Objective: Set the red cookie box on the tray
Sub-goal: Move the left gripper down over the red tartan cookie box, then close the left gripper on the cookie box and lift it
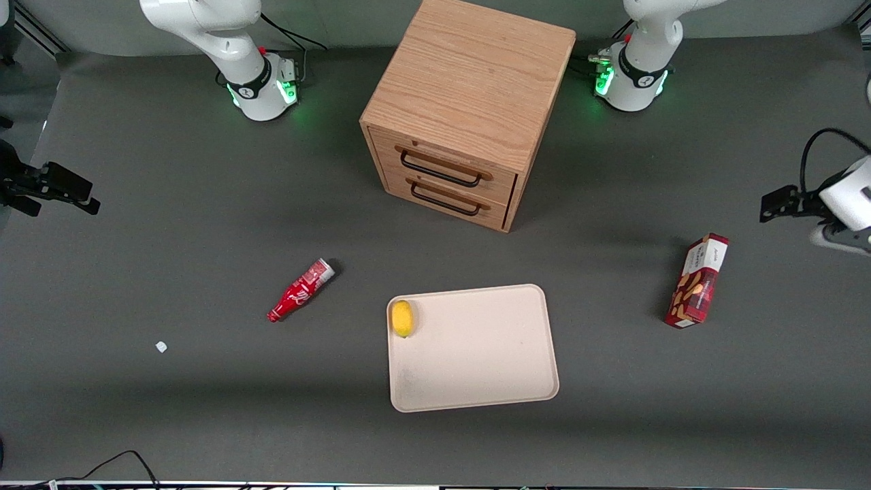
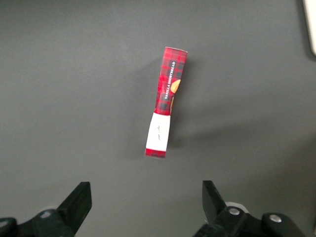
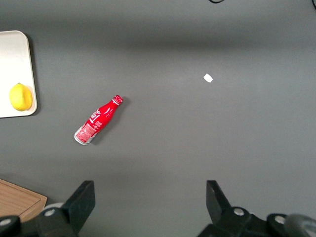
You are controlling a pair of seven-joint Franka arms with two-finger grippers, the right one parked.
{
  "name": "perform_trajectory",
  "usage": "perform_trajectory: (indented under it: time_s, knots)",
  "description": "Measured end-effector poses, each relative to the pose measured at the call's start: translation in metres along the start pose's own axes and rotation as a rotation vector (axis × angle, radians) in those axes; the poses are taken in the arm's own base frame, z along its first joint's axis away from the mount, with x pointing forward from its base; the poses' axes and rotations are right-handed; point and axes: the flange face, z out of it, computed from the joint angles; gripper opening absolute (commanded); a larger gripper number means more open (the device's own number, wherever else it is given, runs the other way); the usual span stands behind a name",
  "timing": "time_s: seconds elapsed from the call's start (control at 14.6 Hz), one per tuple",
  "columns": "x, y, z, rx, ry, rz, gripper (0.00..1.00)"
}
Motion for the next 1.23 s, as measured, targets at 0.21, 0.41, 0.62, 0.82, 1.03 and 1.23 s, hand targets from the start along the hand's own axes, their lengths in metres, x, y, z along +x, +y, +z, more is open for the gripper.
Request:
perform_trajectory:
  time_s: [0.21, 0.41, 0.62, 0.82, 1.03, 1.23]
  knots:
    - [0.019, -0.006, 0.049, -0.015, -0.014, 0.021, 1.00]
    - [0.035, -0.001, 0.098, -0.016, -0.003, 0.048, 1.00]
    - [0.036, 0.009, 0.141, 0.002, 0.006, 0.082, 1.00]
    - [0.032, 0.015, 0.167, 0.022, 0.022, 0.107, 1.00]
    - [0.030, 0.021, 0.189, 0.028, 0.046, 0.119, 1.00]
    - [0.030, 0.025, 0.213, 0.025, 0.067, 0.127, 1.00]
